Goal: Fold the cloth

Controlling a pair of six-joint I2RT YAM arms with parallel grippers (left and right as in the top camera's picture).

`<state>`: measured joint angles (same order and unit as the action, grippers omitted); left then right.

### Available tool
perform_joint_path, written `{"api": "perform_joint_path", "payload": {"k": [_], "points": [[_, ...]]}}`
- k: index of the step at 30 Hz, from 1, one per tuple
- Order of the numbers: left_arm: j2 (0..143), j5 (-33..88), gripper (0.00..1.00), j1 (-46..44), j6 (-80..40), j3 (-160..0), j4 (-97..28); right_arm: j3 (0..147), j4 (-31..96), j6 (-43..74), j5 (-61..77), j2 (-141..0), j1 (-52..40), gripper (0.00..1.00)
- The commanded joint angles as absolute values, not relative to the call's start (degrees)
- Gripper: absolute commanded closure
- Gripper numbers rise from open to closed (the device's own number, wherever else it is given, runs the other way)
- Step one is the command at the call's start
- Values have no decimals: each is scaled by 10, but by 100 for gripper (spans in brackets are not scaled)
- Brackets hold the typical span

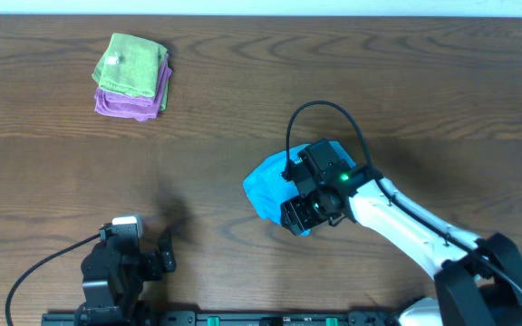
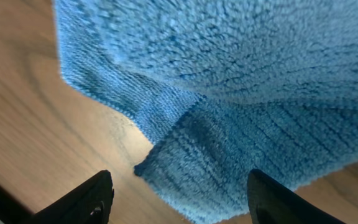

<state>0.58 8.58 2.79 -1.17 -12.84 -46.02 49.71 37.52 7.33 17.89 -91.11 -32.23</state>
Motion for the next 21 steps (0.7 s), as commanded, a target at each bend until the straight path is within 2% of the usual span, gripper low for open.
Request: {"api": "perform_joint_path", "payload": {"k": [1,3,6,8,10,14,21], "points": [[3,79,5,25,2,-124,-495,504,373,66,171,-936,-332,32],[3,79,5,25,2,-124,-495,504,370,66,161,-944,-341,38],[3,79,5,25,2,-124,-495,505,366,84,131,-943,-346,57],[3,79,5,25,2,-124,-495,507,366,97,116,-938,-346,73],[3,79,5,25,2,-124,-495,509,367,115,108,-923,-346,98],[3,79,5,25,2,-124,-495,510,376,171,55,-857,-346,99],[3,79,5,25,2,-124,-495,510,473,296,-132,-744,-329,99]]}}
